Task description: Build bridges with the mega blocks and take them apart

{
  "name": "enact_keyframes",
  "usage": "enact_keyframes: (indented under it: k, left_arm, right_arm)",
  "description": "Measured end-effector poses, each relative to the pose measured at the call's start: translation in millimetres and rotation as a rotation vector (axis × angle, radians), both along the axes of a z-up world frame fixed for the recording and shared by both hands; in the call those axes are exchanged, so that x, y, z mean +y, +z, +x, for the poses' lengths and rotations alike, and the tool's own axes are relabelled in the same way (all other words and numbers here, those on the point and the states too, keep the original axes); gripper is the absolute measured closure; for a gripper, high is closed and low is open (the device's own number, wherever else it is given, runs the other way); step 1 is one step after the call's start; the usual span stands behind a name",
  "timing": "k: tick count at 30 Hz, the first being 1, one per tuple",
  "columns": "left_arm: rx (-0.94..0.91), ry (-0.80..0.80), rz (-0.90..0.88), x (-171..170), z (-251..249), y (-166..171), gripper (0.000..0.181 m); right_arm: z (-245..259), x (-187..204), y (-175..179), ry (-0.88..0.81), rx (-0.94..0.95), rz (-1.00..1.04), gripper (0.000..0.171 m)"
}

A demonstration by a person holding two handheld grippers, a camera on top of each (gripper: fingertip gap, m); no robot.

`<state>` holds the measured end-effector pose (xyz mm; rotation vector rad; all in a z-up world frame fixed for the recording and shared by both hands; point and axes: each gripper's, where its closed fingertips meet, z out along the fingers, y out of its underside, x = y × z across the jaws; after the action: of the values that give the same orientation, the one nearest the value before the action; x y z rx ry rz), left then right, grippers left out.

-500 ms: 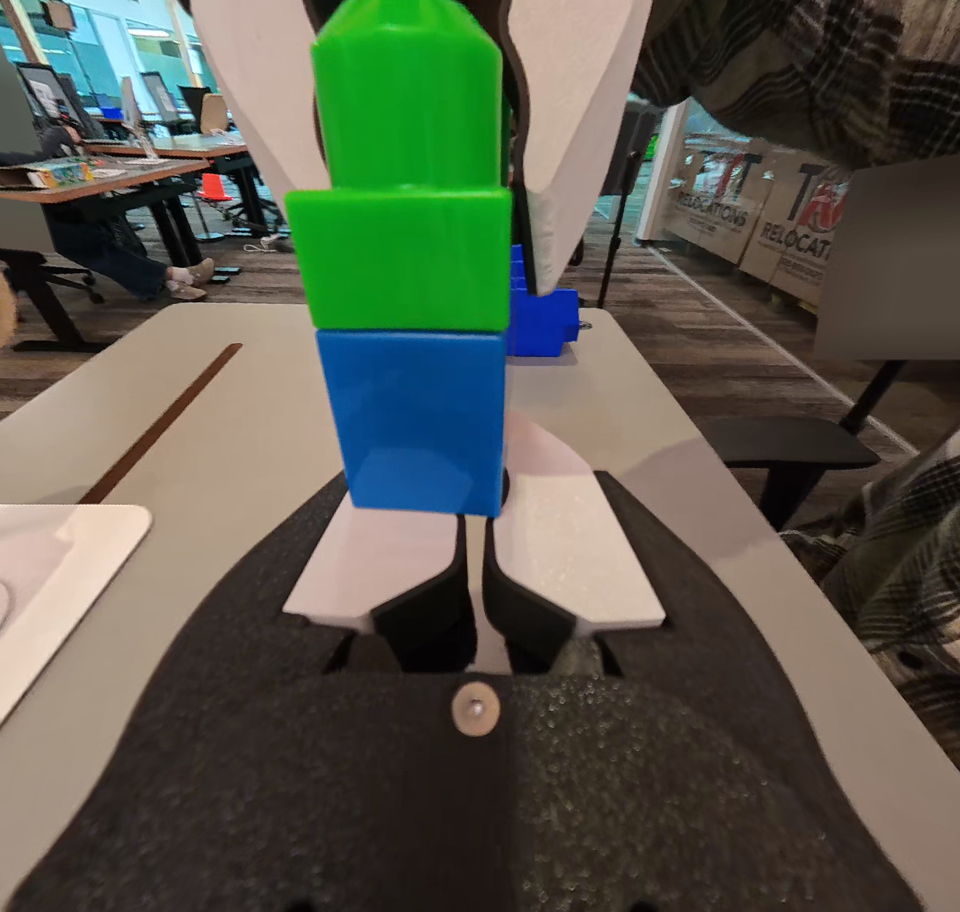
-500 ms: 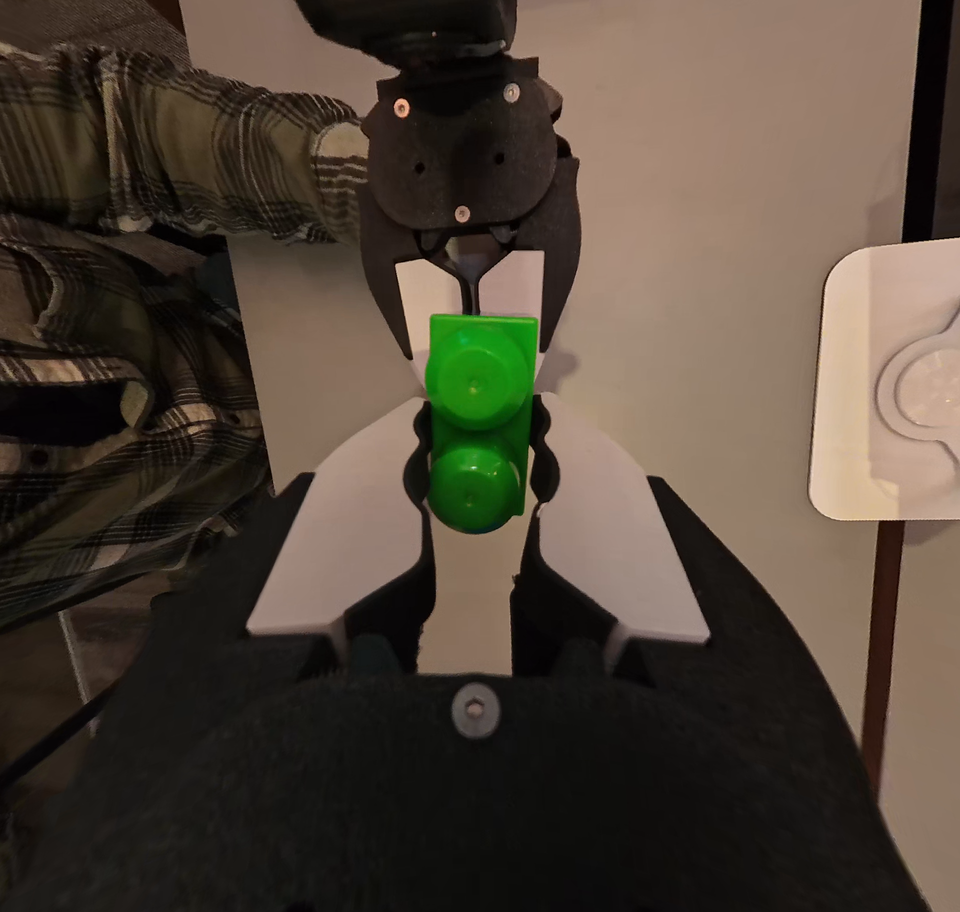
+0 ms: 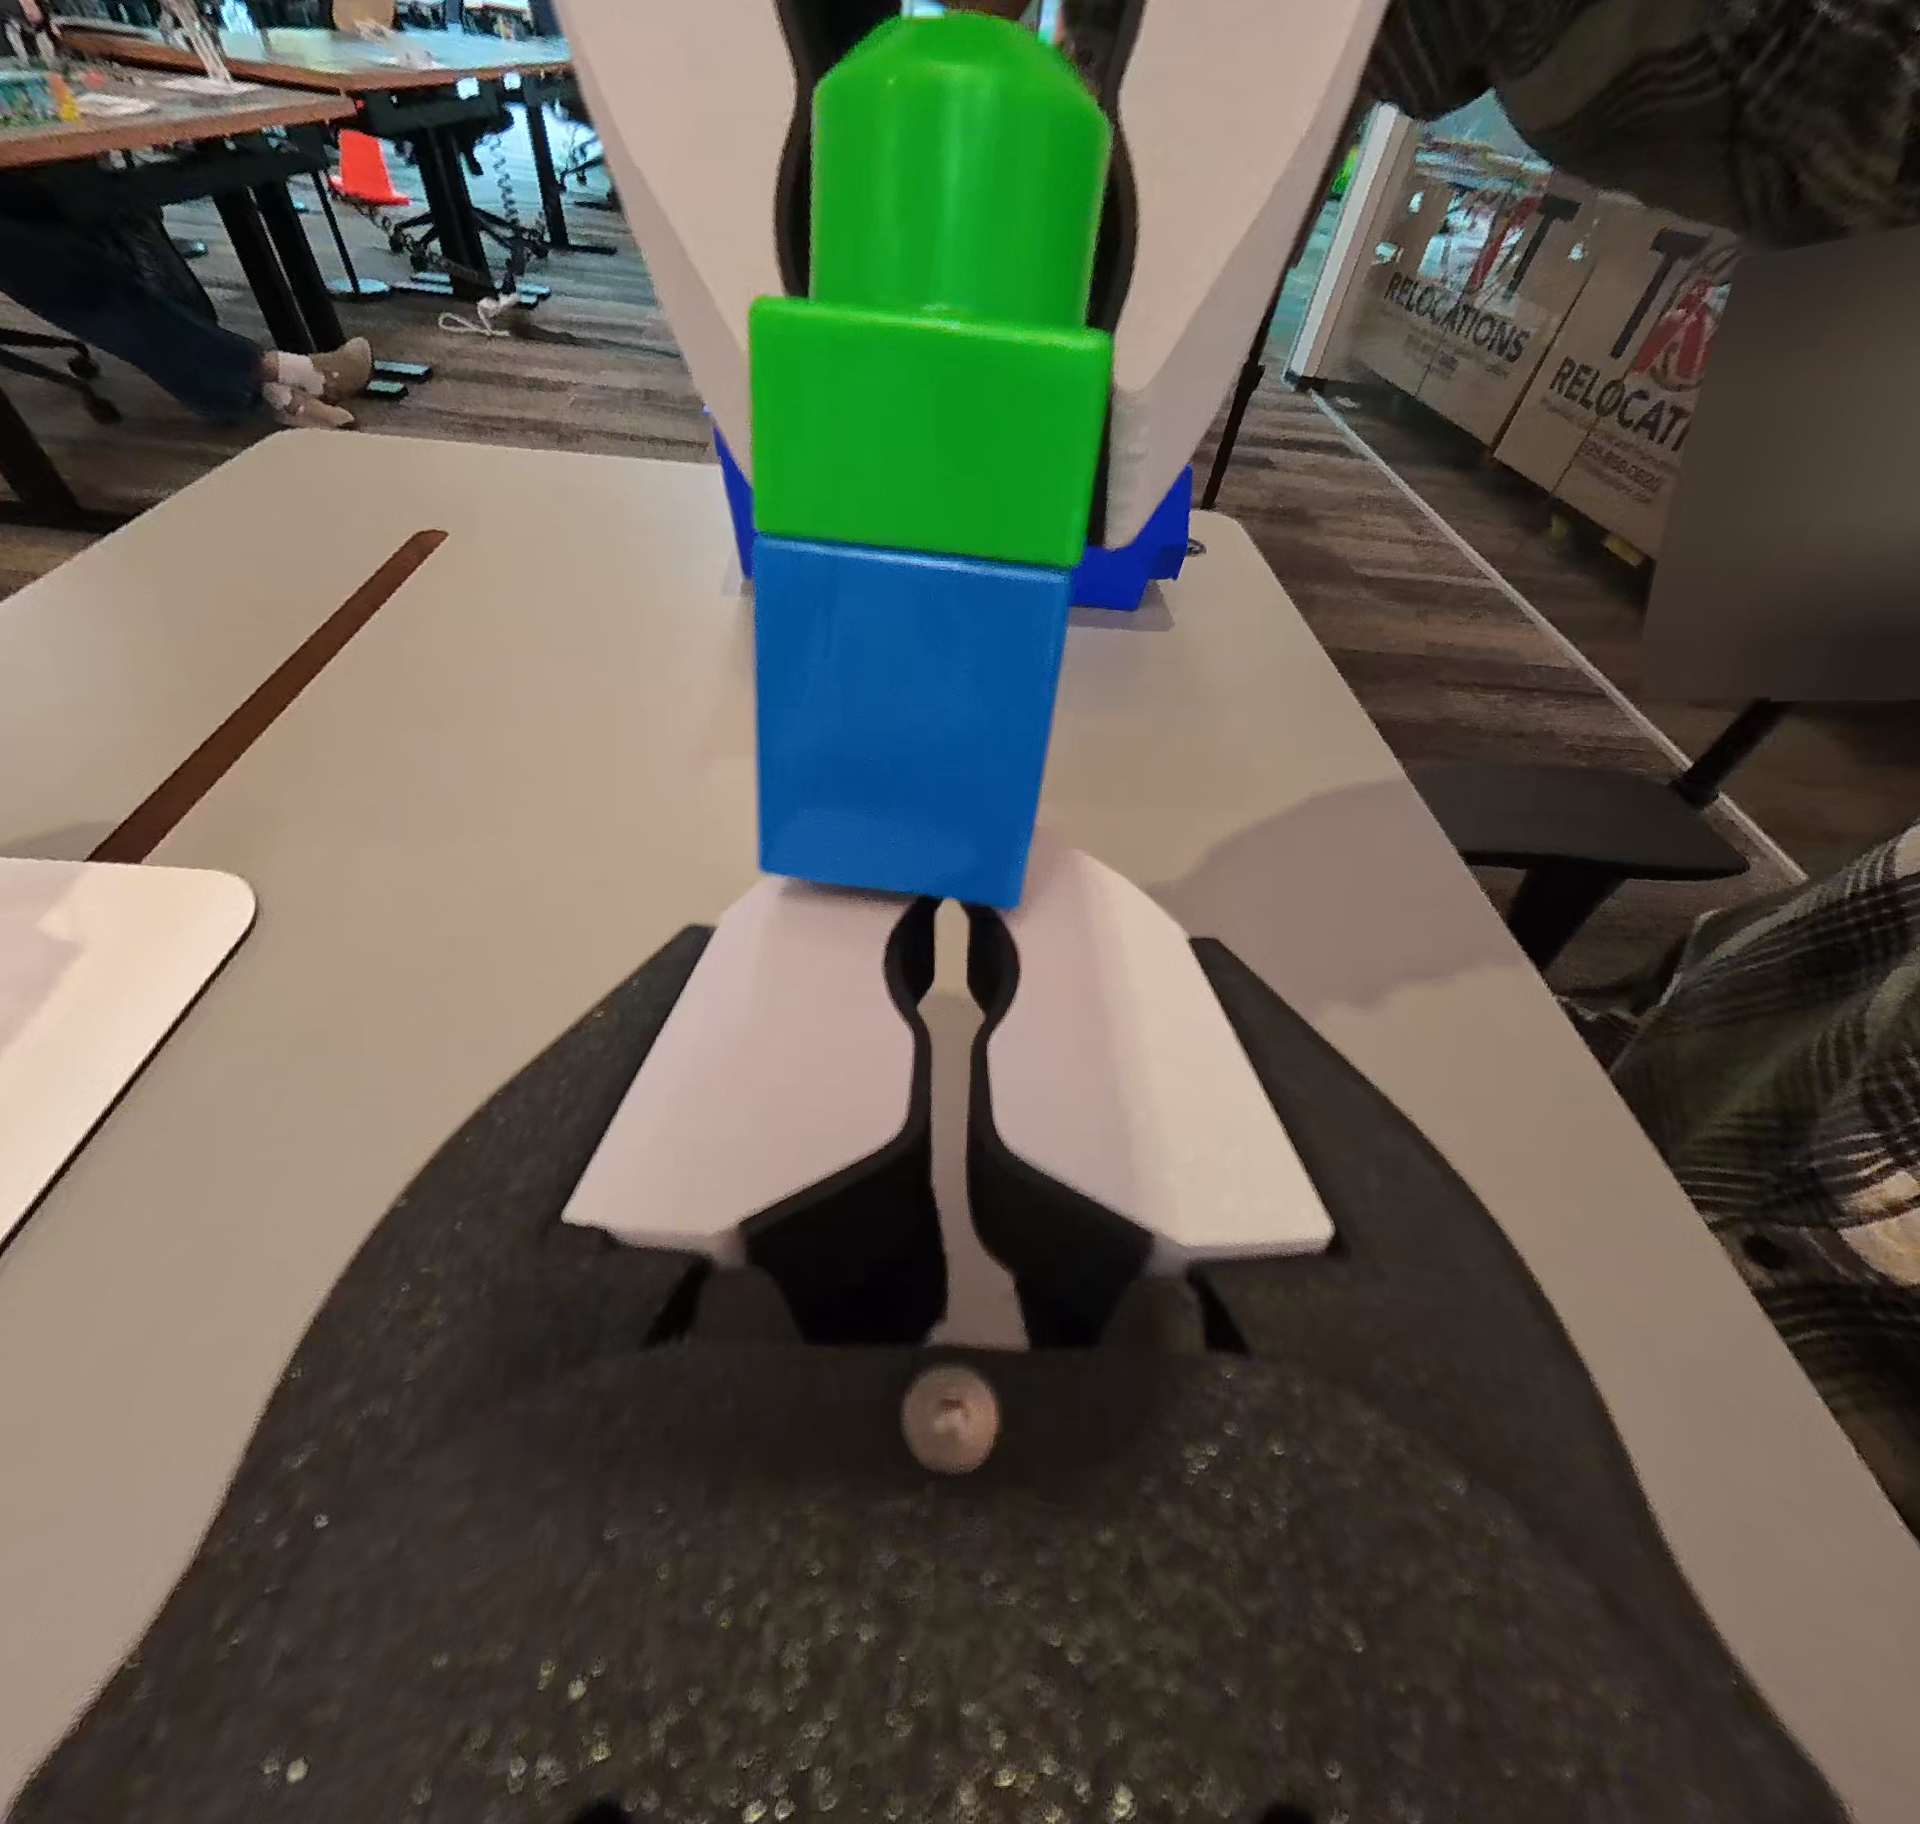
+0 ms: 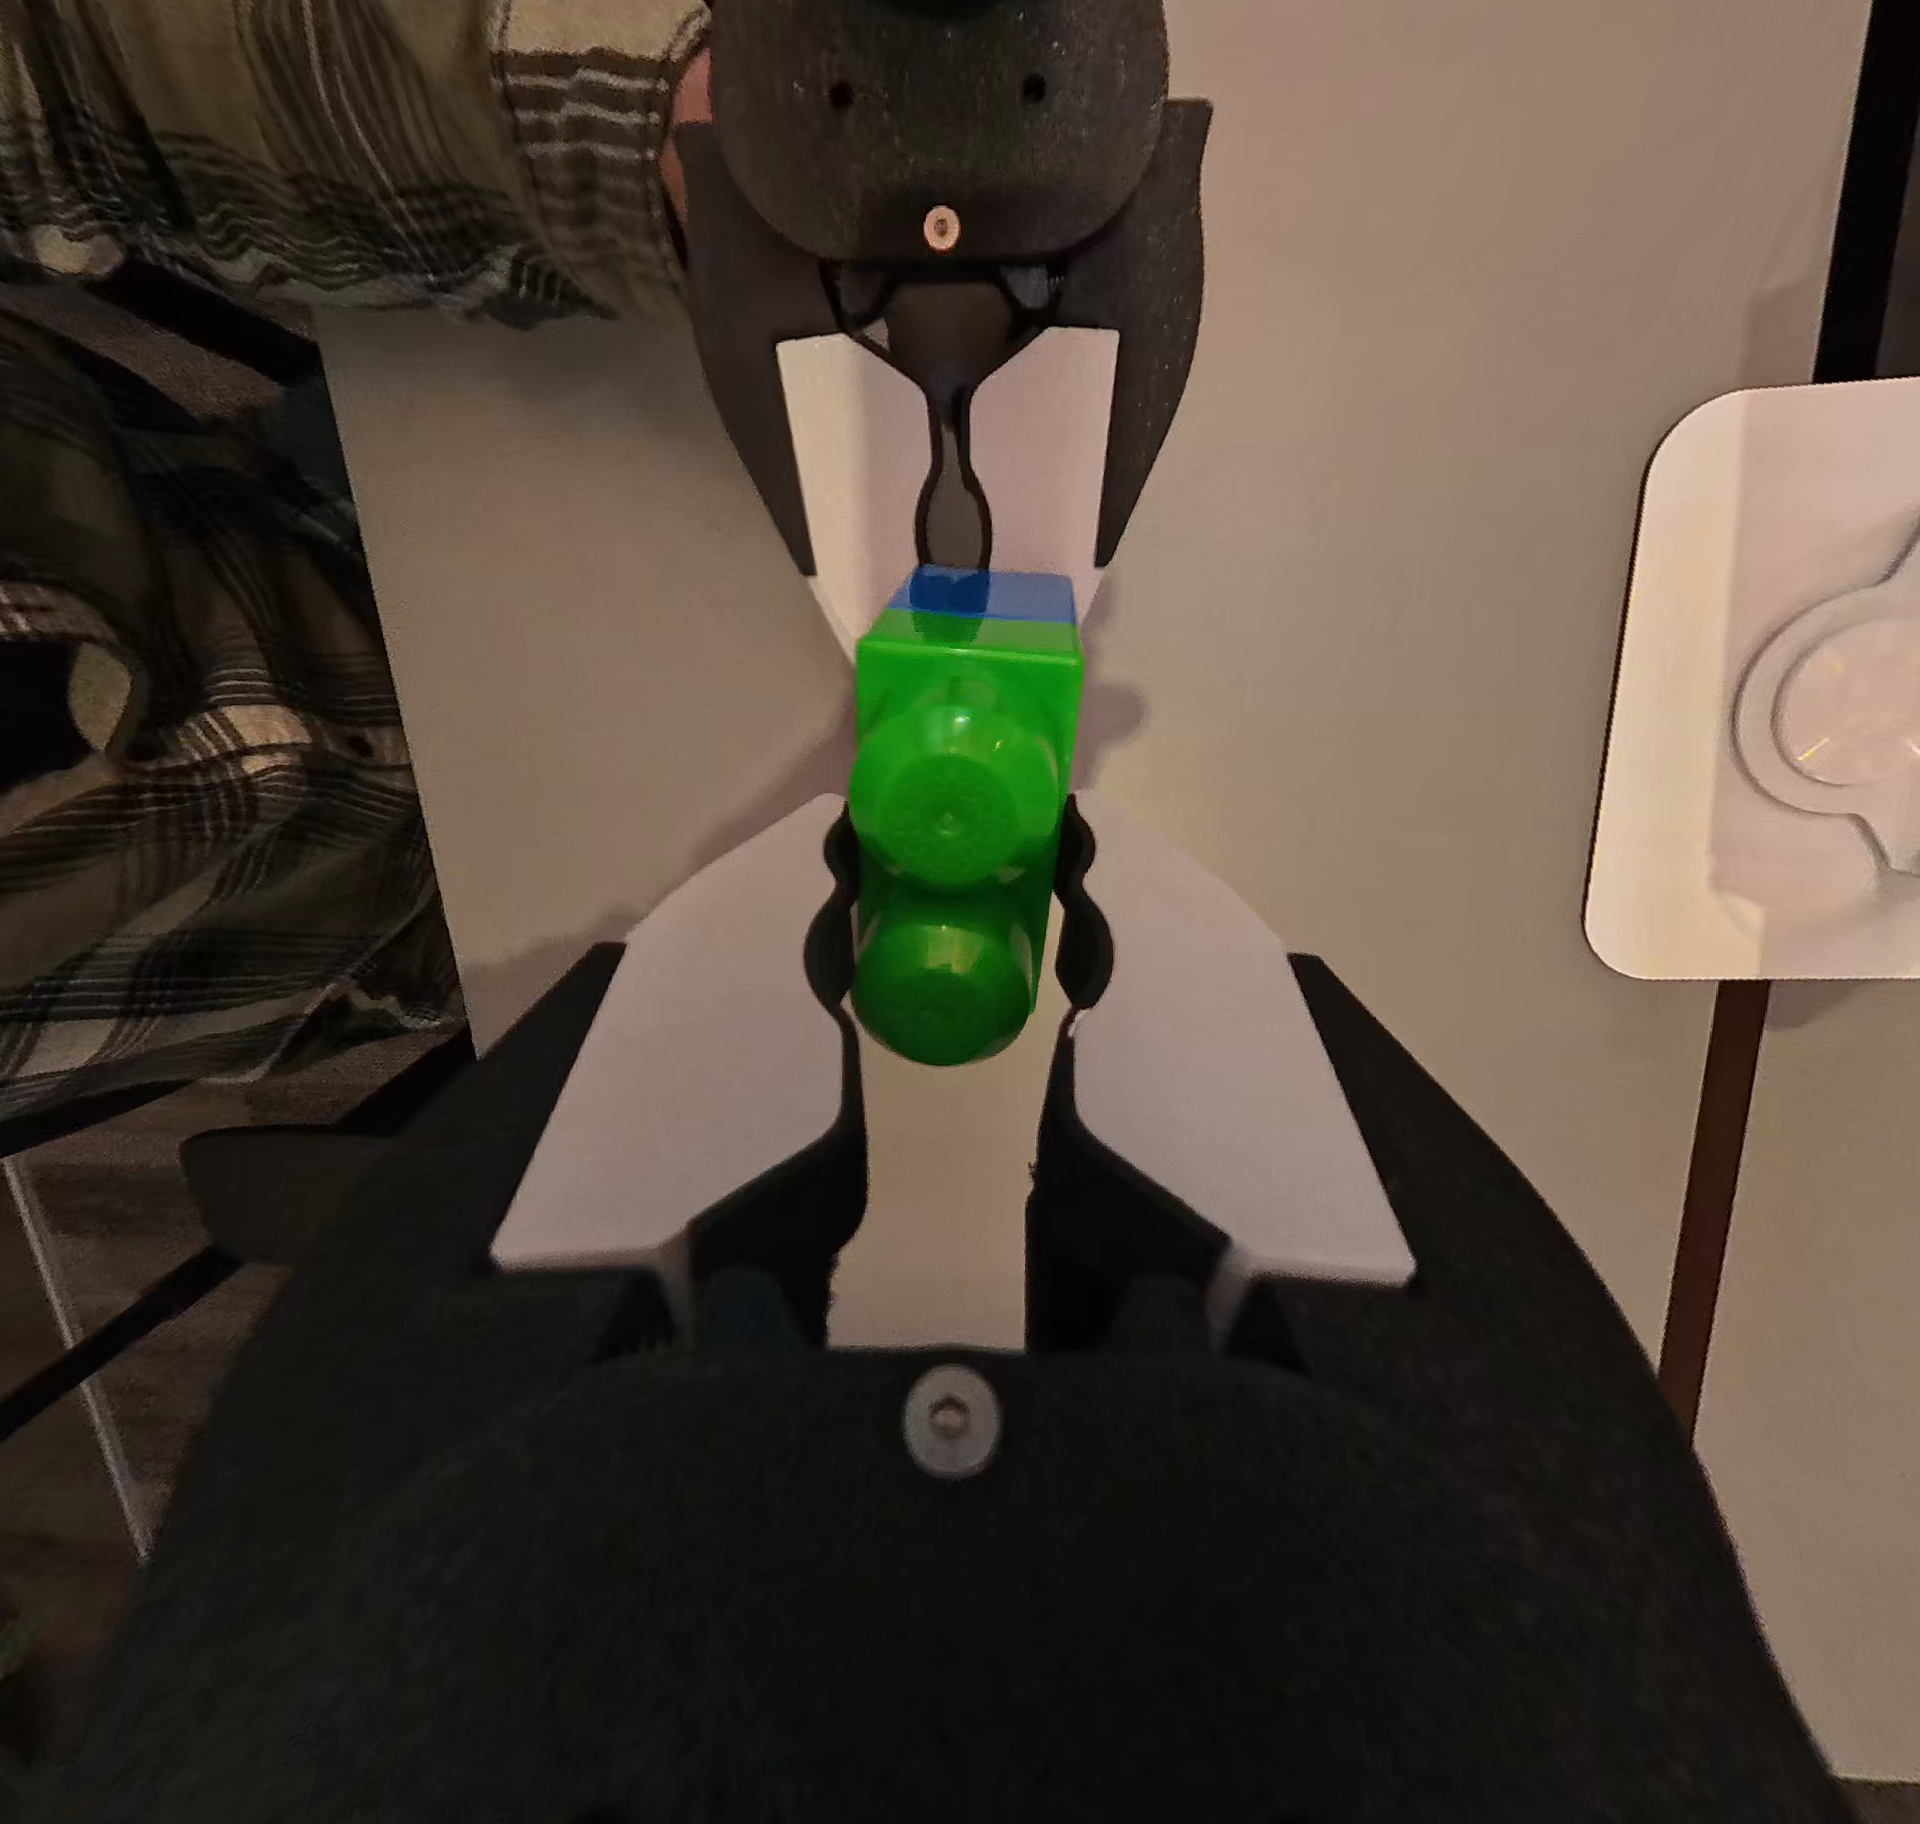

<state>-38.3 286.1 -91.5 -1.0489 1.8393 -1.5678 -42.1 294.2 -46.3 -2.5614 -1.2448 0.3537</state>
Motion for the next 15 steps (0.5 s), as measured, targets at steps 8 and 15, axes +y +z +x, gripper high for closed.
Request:
enact_keyframes:
  k: [8,15]
  left_arm:
    - [0.032,0.032,0.032,7.8,0.9,-8.5,0.168]
    - [0.008,0.048,0.009,12.4,-2.1,0.5,0.155]
  right_arm:
    - [11.9,-7.5,4.5,-0.011,-0.015,0.01,0.136]
    - [31.4,-20.6,12.9,-0.047,-0.026,0.029,0.136]
